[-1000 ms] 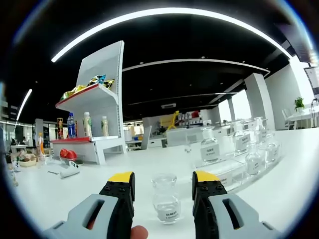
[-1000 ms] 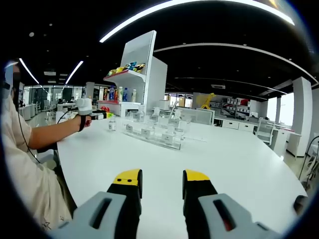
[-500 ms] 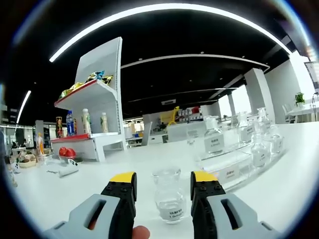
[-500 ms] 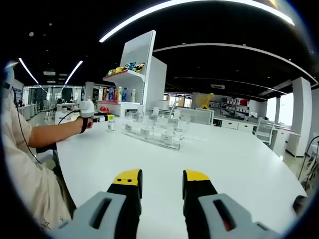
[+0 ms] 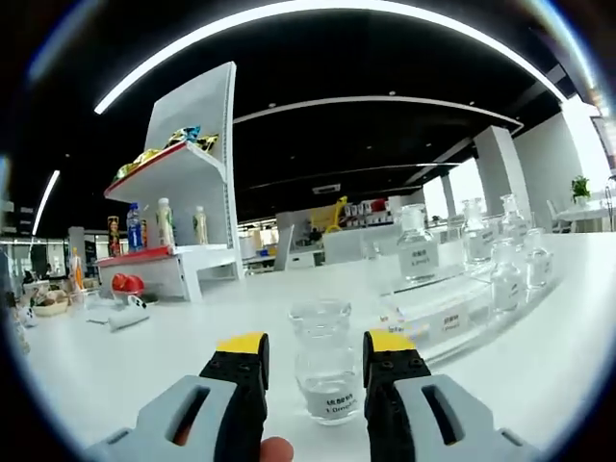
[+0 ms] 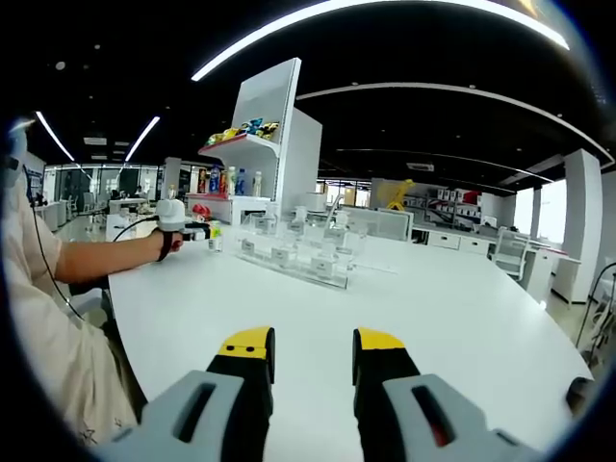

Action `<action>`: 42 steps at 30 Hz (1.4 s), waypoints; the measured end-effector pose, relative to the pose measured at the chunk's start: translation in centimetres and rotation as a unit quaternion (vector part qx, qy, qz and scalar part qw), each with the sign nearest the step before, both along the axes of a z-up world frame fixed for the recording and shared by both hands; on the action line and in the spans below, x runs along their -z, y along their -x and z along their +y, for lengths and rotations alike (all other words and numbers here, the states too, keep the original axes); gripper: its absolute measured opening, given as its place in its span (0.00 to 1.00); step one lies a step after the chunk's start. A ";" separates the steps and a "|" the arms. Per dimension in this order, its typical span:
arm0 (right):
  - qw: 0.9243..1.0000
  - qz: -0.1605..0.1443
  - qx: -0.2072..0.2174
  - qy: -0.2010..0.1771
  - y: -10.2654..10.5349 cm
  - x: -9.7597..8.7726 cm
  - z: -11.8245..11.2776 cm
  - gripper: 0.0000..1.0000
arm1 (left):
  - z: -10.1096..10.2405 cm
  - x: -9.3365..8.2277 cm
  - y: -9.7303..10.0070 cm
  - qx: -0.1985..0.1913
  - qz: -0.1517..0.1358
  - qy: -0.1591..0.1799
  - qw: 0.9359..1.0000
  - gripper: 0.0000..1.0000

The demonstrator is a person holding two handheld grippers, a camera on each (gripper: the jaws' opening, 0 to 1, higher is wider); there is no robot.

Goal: Identify the label on the chemical reagent bottle, grasp the chemical reagent bottle, and place it in the designated position on the reagent rack

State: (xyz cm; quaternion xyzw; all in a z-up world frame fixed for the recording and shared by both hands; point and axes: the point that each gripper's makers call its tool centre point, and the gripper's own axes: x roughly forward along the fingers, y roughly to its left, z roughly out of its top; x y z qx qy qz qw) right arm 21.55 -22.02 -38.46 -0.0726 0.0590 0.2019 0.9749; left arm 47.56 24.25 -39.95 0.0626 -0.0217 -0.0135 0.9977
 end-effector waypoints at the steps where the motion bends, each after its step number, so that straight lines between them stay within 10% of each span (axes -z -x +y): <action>1: 1.000 0.000 0.000 0.000 0.0 0.0 0.0 0.32 | 0.0 0.0 0.0 0.000 0.000 0.001 1.000 0.40; 42: 1.000 0.001 0.000 0.006 0.8 -0.2 1.6 0.31 | -0.2 -0.1 -0.4 0.008 -0.005 0.023 1.000 0.23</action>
